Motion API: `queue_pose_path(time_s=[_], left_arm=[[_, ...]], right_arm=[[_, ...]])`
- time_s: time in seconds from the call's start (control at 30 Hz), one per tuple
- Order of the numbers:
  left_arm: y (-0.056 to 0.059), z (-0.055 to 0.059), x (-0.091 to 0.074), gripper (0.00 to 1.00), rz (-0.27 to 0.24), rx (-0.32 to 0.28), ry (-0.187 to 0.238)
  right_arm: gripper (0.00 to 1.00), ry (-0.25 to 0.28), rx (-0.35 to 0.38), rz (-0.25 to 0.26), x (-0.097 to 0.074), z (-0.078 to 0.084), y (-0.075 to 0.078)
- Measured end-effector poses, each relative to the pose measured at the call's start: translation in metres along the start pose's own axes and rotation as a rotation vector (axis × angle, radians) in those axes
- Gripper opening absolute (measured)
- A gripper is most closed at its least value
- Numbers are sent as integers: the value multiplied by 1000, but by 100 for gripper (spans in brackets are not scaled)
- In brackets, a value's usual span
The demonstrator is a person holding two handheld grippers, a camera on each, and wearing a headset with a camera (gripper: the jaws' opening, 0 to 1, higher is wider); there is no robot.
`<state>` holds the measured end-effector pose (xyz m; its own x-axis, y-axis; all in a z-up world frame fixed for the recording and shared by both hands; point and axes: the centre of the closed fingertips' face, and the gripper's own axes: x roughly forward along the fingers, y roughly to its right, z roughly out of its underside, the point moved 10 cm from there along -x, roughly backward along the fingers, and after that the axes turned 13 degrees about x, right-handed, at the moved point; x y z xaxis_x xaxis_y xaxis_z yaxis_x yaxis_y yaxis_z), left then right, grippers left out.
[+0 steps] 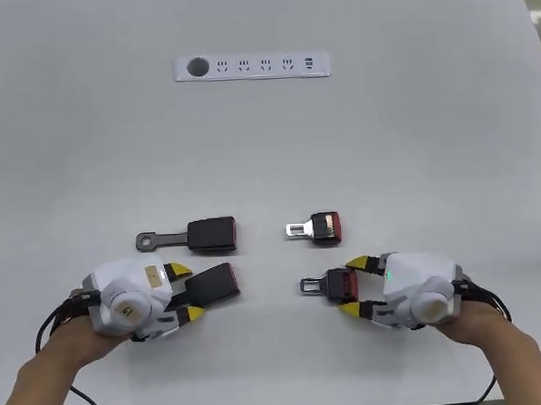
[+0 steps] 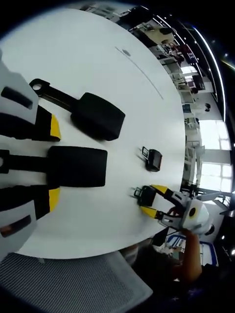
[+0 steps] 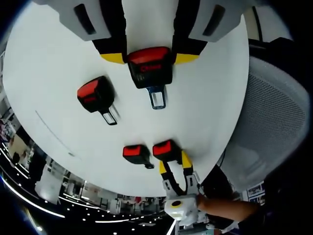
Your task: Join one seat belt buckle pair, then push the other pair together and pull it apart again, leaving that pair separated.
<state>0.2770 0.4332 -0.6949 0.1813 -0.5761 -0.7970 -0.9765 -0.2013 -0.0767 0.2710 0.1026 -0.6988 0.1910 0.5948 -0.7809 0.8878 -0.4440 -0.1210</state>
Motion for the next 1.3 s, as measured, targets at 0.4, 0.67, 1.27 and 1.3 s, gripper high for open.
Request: queue_pose_path(time_s=[0.4,0.67,1.27,1.3], left_arm=[[-1,1,2,32,34,17,-8],[-2,-1,1,32,51,30,-19],[-6,-1,2,31,103,105,-34],[-6,-1,2,31,105,111,-36]], right_arm=[[32,-11,-18,-19,0,0,1],[32,-18,-23,-24,0,-2,1],[32,-38,-34,-26,2,-6,1],[32,-38,-36,-27,2,-6,1]])
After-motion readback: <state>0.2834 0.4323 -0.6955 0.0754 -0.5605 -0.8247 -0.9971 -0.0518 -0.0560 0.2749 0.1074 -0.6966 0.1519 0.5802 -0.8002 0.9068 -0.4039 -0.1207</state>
